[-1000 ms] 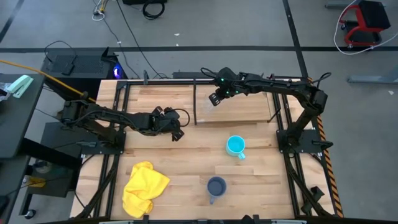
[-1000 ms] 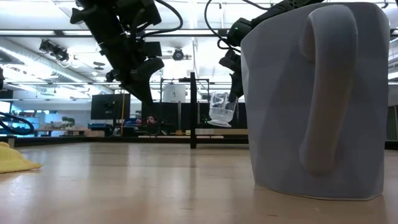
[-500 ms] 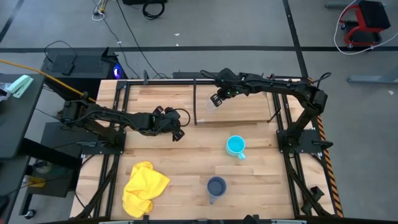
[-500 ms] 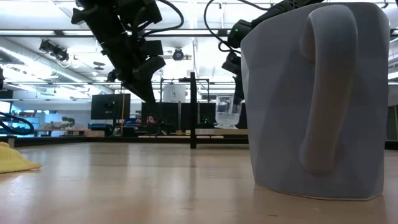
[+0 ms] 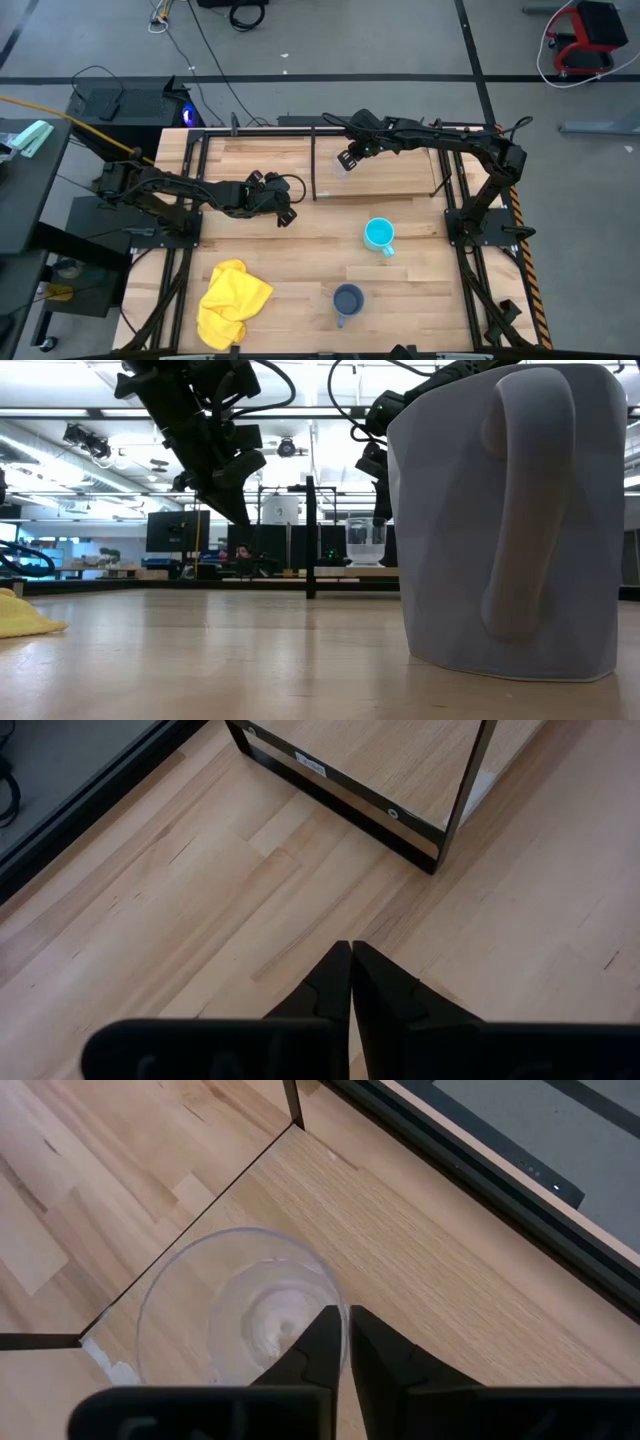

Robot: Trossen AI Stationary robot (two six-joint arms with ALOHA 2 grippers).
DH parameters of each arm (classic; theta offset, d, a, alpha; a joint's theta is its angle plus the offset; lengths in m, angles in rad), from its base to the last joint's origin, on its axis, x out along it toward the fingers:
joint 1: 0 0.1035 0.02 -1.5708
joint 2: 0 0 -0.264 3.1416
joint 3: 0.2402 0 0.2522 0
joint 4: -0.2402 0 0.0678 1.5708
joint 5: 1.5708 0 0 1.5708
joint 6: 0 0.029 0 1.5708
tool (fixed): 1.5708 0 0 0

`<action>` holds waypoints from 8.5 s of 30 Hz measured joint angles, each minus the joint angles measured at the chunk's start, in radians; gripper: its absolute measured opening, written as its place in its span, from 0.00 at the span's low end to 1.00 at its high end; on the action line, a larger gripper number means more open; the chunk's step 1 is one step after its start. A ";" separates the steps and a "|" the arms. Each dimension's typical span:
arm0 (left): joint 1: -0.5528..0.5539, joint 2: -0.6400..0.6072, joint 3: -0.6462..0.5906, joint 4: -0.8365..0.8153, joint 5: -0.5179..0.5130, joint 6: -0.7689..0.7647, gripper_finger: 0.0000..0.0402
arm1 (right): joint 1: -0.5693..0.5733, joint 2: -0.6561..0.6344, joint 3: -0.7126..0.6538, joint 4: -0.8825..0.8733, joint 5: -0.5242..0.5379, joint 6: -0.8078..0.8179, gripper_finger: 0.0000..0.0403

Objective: Stack small to large cups/mugs on shelf
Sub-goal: Put the transparent mug on the shelf, then put the light blue mug on the shelf

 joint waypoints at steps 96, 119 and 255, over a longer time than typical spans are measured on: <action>-0.025 0.000 0.000 -0.032 0.000 0.027 0.07 | 0.568 -0.064 -0.024 -0.631 -0.012 0.281 0.21; -0.024 0.000 0.000 -0.032 0.000 0.027 0.10 | 0.543 -0.064 -0.121 -0.538 -0.042 0.270 0.20; -0.024 0.000 0.000 -0.013 0.000 0.036 0.07 | -0.219 -0.051 0.212 -0.667 -0.147 -0.218 0.01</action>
